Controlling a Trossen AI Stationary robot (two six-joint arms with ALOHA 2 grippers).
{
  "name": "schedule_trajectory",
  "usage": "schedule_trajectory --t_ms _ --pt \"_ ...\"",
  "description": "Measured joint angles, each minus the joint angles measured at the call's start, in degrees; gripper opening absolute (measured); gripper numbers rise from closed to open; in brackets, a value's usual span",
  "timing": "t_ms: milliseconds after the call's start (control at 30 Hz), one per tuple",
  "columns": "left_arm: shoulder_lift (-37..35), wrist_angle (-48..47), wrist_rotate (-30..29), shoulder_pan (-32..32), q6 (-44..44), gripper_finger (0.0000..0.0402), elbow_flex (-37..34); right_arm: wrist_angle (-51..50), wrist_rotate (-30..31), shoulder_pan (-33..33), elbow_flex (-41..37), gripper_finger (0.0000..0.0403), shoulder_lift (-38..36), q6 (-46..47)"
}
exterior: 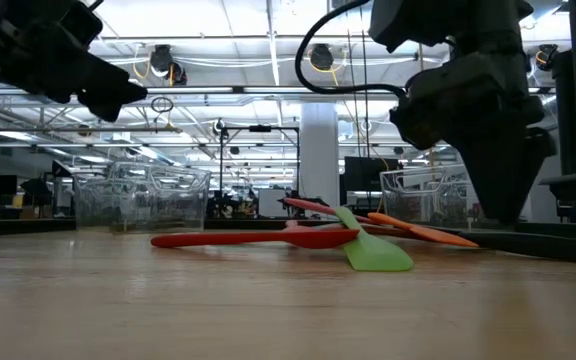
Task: Pick & Place Kitchen Items
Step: Put the black kitchen knife into the top left transparent bin
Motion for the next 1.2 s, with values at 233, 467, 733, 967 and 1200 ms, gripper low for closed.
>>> schedule_trajectory --t_ms 233,467,733,967,1200 --pt "0.0 -0.8 1.4 0.0 -0.8 0.0182 0.0 -2.3 0.0 0.0 0.0 0.0139 0.0 1.5" --pt "0.0 -0.7 1.5 0.0 -0.9 0.0182 0.0 -1.3 1.3 0.0 0.0 0.0139 0.0 1.9" --pt "0.0 -0.6 1.5 0.0 -1.0 0.0182 0.0 -1.3 2.9 0.0 0.0 0.0139 0.0 2.3" --pt "0.0 -0.6 1.5 0.0 -1.0 0.0182 0.0 -1.2 3.1 0.0 0.0 0.0139 0.9 3.3" --pt "0.0 -0.3 1.5 0.0 -1.2 0.0182 0.0 0.0 1.5 0.7 0.2 0.0139 5.8 3.2"
